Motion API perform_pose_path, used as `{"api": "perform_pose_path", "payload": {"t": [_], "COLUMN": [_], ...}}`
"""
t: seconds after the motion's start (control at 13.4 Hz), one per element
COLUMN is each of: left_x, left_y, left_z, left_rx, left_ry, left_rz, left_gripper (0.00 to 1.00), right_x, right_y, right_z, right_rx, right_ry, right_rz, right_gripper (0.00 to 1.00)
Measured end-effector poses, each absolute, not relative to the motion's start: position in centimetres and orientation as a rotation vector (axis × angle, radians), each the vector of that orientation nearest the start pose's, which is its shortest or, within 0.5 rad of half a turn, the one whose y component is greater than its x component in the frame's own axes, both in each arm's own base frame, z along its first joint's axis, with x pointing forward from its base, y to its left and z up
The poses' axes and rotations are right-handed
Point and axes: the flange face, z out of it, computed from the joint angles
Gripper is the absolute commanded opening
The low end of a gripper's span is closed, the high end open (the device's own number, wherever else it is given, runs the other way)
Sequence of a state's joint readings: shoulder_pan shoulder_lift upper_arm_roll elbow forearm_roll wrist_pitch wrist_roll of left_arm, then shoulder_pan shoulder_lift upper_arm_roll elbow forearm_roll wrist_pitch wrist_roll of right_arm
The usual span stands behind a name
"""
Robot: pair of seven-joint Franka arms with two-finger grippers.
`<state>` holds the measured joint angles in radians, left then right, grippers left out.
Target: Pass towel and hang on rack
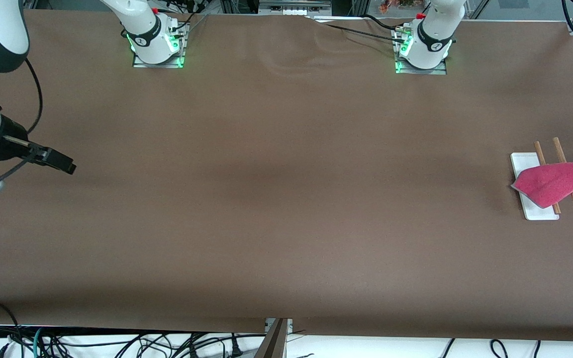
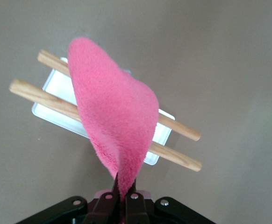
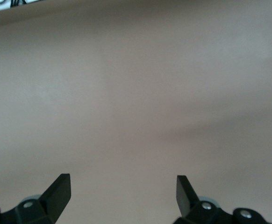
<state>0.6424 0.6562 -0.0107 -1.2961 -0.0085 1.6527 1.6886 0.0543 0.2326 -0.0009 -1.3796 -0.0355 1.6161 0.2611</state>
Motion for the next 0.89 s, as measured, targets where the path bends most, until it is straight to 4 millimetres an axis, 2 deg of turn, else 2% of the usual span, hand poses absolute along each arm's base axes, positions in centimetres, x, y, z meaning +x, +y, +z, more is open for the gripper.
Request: {"api": "perform_pose_path", "payload": {"t": [0.07,0.22,0.37,0.6,0.75,0.89], "left_x": [56.3,56.5,56.8,56.6,56.4,56.9], "left_y": [41.6,41.7,41.8,42.9,44.1,44.0], "left_z": [32.7,31.7,32.1,33.0,34.7,38.3], "left_rx": [-2.955,-2.949,-2.940,-2.928,-2.910,-2.860], "left_ry": [1.717,1.719,1.715,1.679,1.641,1.623], "left_rz": [0.180,0.175,0.166,0.146,0.125,0.082], "left_gripper": [1.00,1.00,1.00,1.00,1.00,1.00], "right_x": [62.3,61.4,60.8,60.7,60.5,60.4], "right_y": [2.7,1.7,0.9,0.8,0.8,1.0], "right_z": [58.7,59.7,60.2,60.0,59.8,59.8], "right_rx": [-3.181,-3.194,-3.197,-3.196,-3.194,-3.194], "right_ry": [0.251,0.149,0.065,-0.059,-0.063,-0.060], "right_rz": [-0.005,0.020,0.037,0.057,0.089,0.095], "right_gripper": [1.00,1.00,1.00,1.00,1.00,1.00]}}
